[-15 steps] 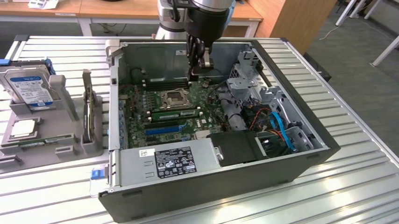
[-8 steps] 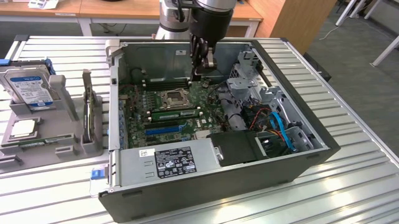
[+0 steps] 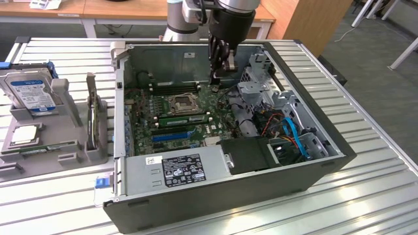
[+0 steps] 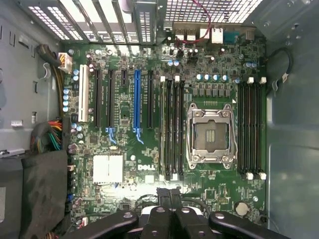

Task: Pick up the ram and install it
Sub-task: 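Press down the ram until it locks into place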

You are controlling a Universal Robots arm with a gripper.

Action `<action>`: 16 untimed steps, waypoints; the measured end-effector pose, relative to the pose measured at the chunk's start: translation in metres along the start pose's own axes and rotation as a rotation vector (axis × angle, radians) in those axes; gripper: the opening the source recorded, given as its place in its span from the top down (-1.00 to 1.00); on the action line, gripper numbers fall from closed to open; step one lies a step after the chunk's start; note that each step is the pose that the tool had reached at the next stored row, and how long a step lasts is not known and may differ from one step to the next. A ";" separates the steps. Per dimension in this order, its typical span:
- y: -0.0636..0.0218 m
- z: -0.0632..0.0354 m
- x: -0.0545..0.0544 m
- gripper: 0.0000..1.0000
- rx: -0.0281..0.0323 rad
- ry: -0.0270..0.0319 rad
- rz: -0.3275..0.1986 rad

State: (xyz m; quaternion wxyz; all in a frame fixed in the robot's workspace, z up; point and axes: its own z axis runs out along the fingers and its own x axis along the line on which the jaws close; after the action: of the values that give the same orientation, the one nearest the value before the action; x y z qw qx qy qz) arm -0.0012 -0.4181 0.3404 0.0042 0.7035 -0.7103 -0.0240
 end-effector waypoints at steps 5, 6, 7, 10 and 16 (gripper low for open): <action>-0.0008 -0.0001 0.000 0.80 0.0000 0.0001 0.000; -0.0008 -0.0001 0.000 0.80 0.0000 0.0001 0.000; -0.0009 0.0000 0.000 0.80 0.0000 0.0001 0.000; -0.0010 0.0022 0.000 0.80 0.0002 -0.0001 0.000; -0.0012 0.0079 0.000 0.80 0.0004 -0.0002 0.000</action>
State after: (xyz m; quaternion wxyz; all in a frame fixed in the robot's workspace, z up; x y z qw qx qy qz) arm -0.0002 -0.4181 0.3324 0.0040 0.7036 -0.7102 -0.0239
